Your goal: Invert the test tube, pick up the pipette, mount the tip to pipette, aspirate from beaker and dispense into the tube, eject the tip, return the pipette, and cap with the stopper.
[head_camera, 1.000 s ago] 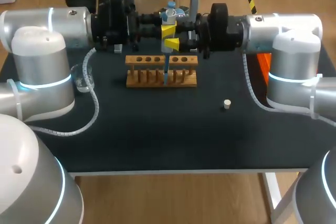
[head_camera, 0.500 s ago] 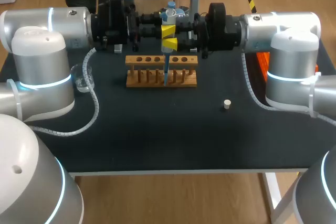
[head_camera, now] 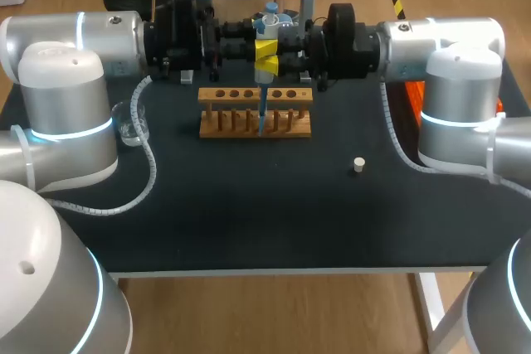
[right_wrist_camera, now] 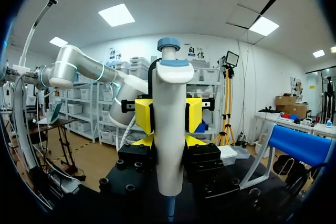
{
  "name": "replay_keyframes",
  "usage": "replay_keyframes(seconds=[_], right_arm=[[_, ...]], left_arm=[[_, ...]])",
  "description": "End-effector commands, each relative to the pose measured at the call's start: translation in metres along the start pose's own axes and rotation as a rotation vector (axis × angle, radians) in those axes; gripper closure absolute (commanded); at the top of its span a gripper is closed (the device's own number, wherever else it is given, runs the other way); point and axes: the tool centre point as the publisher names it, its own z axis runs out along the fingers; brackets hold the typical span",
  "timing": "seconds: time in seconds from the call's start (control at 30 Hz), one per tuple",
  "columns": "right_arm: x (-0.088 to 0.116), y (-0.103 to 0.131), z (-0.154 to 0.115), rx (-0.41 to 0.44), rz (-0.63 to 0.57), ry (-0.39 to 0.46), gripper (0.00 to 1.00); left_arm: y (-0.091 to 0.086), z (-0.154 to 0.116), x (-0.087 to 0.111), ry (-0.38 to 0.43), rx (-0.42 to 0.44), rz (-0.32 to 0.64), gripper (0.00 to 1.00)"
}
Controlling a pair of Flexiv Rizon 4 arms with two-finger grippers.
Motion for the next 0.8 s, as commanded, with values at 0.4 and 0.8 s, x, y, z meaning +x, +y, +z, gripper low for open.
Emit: replay_keyframes(seconds=[0.4,0.8], right_arm=[[0.001,0.001,-0.002,0.005,-0.001,0.016,1.00],[0.005,0.003,-0.012,0.017,-0.019,0.074,1.00]], left_arm=[[0.001,0.001,-0.001,-0.001,0.001,0.001,1.00],[0.001,0.001,-0.001,-0.001,0.001,0.001,0.00]])
